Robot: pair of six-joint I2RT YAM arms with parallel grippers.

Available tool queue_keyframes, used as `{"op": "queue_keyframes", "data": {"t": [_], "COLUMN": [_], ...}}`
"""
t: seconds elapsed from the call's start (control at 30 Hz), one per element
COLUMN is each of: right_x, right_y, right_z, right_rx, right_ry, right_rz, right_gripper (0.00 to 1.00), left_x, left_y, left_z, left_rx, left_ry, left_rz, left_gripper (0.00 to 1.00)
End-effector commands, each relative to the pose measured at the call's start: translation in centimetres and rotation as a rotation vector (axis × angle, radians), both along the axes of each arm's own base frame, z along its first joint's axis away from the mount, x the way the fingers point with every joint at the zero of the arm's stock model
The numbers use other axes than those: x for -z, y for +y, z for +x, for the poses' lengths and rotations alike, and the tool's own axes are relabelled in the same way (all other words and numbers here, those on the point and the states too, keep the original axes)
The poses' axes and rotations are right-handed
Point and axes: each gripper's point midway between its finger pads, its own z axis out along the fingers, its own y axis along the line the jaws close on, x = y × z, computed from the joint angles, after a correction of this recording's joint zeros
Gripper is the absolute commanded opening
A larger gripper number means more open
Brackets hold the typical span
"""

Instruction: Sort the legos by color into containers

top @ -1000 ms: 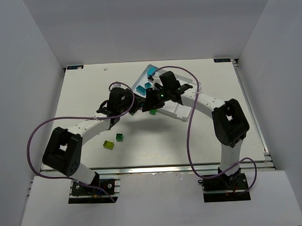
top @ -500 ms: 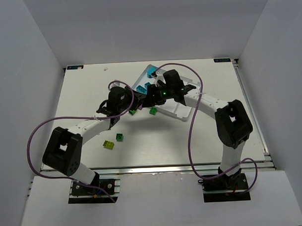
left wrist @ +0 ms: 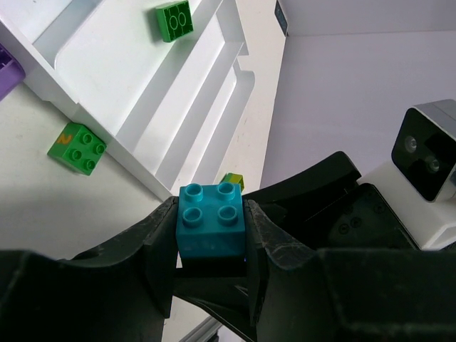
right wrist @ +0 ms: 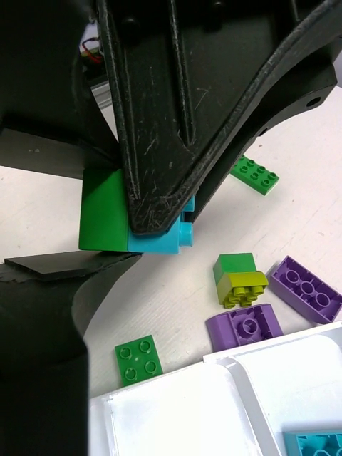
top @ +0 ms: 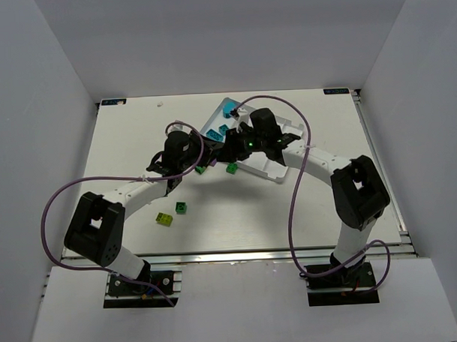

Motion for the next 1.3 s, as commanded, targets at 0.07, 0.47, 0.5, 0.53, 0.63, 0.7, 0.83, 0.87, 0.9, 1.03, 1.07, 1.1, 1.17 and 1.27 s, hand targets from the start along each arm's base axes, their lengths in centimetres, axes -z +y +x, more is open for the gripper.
{"op": "queue_keyframes", "data": {"t": [0.07, 0.47, 0.5, 0.53, 0.63, 0.7, 0.83, 0.87, 0.9, 1.03, 1.07, 1.1, 1.17, 1.27], "right_x": [-6.1, -4.3, -3.6, -3.5, -0.8, 0.4, 2.9, 3.7, 4.3, 6.5, 7.1, 7.4, 8.6, 8.5], "right_y": [0.3, -3.3, -3.7, -4.0, -5.2, -5.4, -4.7, -4.5, -4.6, -5.0, -5.1, -5.1, -5.5, -5.7], "right_z": [1.2, 2.0, 2.4, 3.0, 6.6, 8.9, 12.4, 13.1, 13.8, 14.5, 14.7, 15.0, 14.8, 14.6], "right_rx": [-0.033, -0.033, -0.023, -0.015, 0.042, 0.043, 0.01, 0.006, 0.013, -0.004, -0.01, -0.014, -0.031, -0.037], "right_ry": [-0.252, -0.301, -0.288, -0.293, -0.329, -0.377, -0.402, -0.403, -0.405, -0.41, -0.405, -0.402, -0.367, -0.36], "right_rz": [0.113, 0.021, -0.001, -0.012, -0.137, -0.208, -0.298, -0.319, -0.34, -0.401, -0.412, -0.418, -0.451, -0.456], "right_gripper": [0.16, 0.0, 0.0, 0.0, 0.0, 0.0, 0.0, 0.06, 0.09, 0.28, 0.32, 0.37, 0.51, 0.59], "left_x": [0.8, -0.3, -0.1, 0.0, 0.3, 0.5, 0.5, 0.8, 0.7, 1.2, 1.7, 1.9, 2.7, 3.5], "left_y": [-1.1, 3.4, 3.6, 3.7, 3.9, 3.8, 3.6, 3.6, 3.6, 3.1, 3.0, 2.8, 2.5, 2.5], "left_z": [-1.9, 0.8, 0.8, 0.9, 1.4, 2.2, 3.9, 4.1, 4.4, 5.2, 5.5, 6.0, 7.8, 8.9], "left_rx": [0.084, -0.022, -0.022, -0.024, -0.017, -0.004, 0.013, 0.012, 0.01, 0.025, 0.033, 0.039, 0.055, 0.059], "left_ry": [0.047, 0.019, 0.023, 0.023, 0.025, 0.025, 0.035, 0.042, 0.039, 0.046, 0.058, 0.061, 0.074, 0.087], "left_rz": [0.003, 0.053, 0.065, 0.072, 0.114, 0.159, 0.225, 0.231, 0.233, 0.246, 0.253, 0.256, 0.317, 0.362], "left_gripper": [0.0, 0.0, 0.0, 0.0, 0.0, 0.0, 0.0, 0.0, 0.0, 0.0, 0.0, 0.0, 0.0, 0.0]}}
